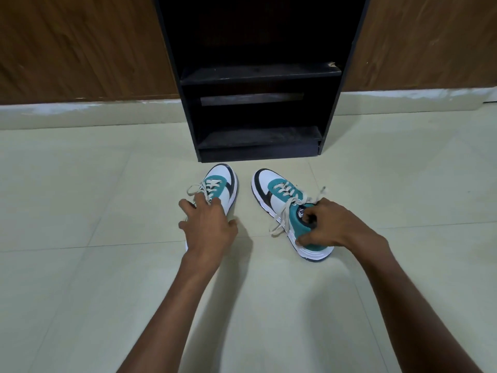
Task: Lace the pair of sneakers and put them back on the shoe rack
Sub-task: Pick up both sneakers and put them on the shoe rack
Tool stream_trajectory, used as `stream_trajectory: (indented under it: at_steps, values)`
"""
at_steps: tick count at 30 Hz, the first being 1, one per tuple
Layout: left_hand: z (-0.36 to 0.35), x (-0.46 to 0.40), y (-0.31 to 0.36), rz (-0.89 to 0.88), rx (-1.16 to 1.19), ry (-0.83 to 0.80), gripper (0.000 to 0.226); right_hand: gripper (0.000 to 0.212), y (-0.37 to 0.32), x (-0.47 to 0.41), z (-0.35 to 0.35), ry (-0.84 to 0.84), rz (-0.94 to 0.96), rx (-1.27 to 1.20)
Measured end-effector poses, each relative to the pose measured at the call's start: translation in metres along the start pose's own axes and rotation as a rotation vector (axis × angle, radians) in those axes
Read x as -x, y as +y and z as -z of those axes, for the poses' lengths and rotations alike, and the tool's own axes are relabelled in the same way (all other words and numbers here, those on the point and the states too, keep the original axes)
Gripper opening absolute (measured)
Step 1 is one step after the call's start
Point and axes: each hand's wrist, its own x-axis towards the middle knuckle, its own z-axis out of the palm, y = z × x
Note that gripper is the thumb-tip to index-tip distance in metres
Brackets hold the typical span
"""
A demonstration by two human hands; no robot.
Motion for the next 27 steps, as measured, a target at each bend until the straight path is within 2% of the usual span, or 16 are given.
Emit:
stream_trajectory:
  at_steps: [4,5,7,10,14,17,20,22,24,27]
  values:
    - [0.004,-0.006,-0.003,-0.169,0.221,-0.060,0.033,0.038,-0.030,-0.004,-0.007,0.039,0.013,-0.028]
    - [0.004,-0.006,-0.002,-0.222,0.283,-0.088,0.036,0.041,-0.036,-0.005,-0.013,0.056,0.032,-0.065]
    - [0.003,-0.002,0.000,-0.302,0.387,-0.116,0.045,0.063,-0.048,-0.009,-0.024,0.080,0.080,-0.104]
    - [-0.006,0.007,0.003,-0.272,0.515,0.000,0.044,0.075,-0.053,-0.013,-0.029,0.096,0.132,-0.071]
    - [-0.008,0.017,0.004,-0.095,0.421,0.065,0.037,0.065,-0.043,-0.007,-0.012,0.024,0.089,-0.126]
    - [0.001,0.011,-0.002,0.005,0.364,0.001,0.038,0.054,-0.054,0.000,-0.013,0.077,0.049,-0.095]
    - [0.004,0.003,-0.011,-0.031,0.276,-0.168,0.054,0.059,-0.085,-0.001,-0.034,0.179,0.085,-0.017]
    - [0.002,0.002,-0.014,-0.056,0.227,-0.191,0.064,0.055,-0.102,-0.002,-0.044,0.218,0.088,-0.020]
    - [0.001,0.001,-0.014,-0.057,0.220,-0.165,0.061,0.047,-0.110,-0.006,-0.045,0.221,0.075,-0.037]
    - [0.003,-0.002,-0.012,-0.060,0.253,-0.162,0.042,0.036,-0.114,-0.011,-0.039,0.211,0.041,-0.055]
